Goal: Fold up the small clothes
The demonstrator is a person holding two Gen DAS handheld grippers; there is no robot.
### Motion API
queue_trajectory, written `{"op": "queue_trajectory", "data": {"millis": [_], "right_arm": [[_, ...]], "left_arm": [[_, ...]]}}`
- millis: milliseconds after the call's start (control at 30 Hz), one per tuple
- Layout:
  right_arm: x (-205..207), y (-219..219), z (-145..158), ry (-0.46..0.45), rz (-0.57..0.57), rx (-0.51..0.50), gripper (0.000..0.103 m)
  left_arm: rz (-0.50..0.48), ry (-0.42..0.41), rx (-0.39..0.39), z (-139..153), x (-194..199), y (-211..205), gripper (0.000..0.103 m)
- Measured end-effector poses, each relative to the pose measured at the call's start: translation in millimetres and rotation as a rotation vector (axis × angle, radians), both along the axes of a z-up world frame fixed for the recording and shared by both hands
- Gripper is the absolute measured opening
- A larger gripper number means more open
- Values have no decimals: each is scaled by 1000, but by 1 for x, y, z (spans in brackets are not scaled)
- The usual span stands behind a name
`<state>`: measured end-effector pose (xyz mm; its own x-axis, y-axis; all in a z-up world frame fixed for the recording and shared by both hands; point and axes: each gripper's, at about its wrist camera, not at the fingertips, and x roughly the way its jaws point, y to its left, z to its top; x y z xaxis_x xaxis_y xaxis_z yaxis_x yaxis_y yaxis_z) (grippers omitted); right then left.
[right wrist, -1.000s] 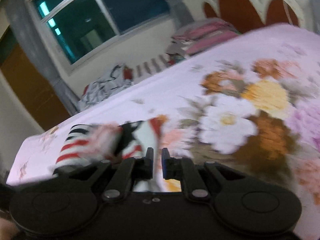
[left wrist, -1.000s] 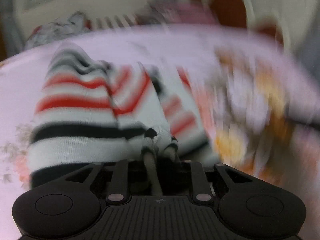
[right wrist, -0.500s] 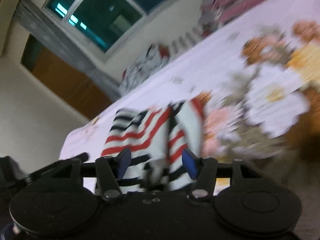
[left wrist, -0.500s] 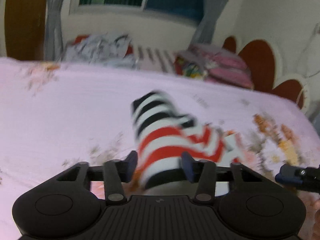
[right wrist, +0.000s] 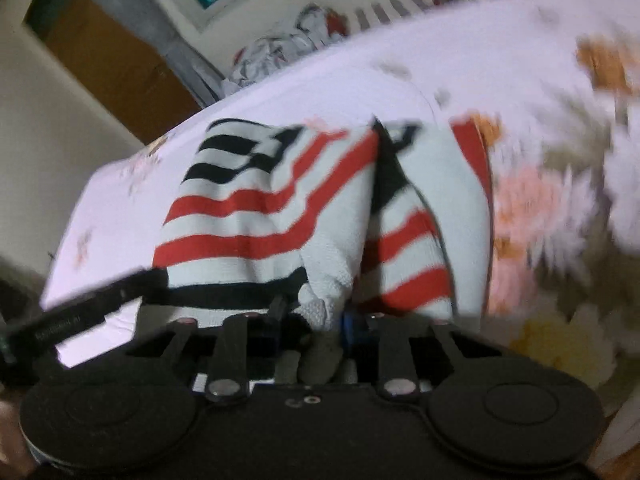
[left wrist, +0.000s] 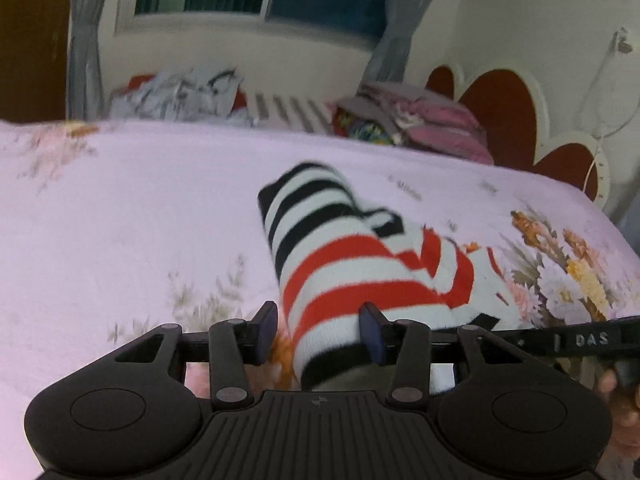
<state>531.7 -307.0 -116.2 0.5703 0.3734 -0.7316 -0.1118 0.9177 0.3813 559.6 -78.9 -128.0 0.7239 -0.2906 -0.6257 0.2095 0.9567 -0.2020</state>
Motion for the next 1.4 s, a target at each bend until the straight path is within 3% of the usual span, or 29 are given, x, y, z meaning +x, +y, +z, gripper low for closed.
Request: {"op": "queue_trajectory", "data": {"millis": [100, 200, 233, 300, 333, 400, 533, 600, 633, 833, 900, 1033, 1100, 1167, 1267, 1333, 1400], "right_arm": [[-17, 4, 27, -121, 31, -82, 21], [-35, -10, 44, -202, 6, -104, 21], [-38, -15, 43, -208, -7, -113, 21], [-33, -28, 22, -138, -40, -106, 21], [-28, -34, 3, -67, -70, -109, 21], [-27, -42, -14, -45, -108, -36, 22], [-26, -48, -2, -67, -114, -10, 27], [-19, -58, 7, -131, -145, 0, 42], [-9, -65, 8, -123, -164, 19, 44], [52, -83, -13, -13, -219, 142, 40], [51, -81, -13, -32, -214, 132, 10], [24, -77, -2, -132, -189, 34, 9], [32, -78, -19, -69, -192, -4, 9], [41, -84, -32, -33, -222, 34, 10], [43, -77, -24, -32, -195, -27, 11], [35, -74, -10, -48, -208, -68, 22], [17, -73, 10, -99, -198, -74, 23]], "left_arm": [[-36, -21, -34, 9, 3, -3, 22], [-110, -19, -16, 14, 11, -20, 22], [-138, 15, 13, 10, 17, -29, 22], [-169, 77, 104, -2, 26, -46, 23], [-191, 57, 132, -4, 26, -53, 23], [-205, 40, 198, -4, 25, -64, 24], [-238, 48, 214, 4, 26, -61, 24], [-233, 18, 173, 15, 29, -53, 24], [-218, 7, 155, 17, 32, -48, 24], [-212, 39, 172, 8, 59, -51, 24], [-228, 38, 183, 7, 61, -56, 24], [-286, 42, 184, 4, 59, -62, 24], [-299, 65, 228, -5, 62, -71, 24], [-300, 69, 262, -6, 64, -80, 24], [-305, 63, 289, -4, 62, -84, 24], [-289, 60, 277, 4, 57, -81, 24], [-293, 34, 203, 20, 41, -70, 24]]}}
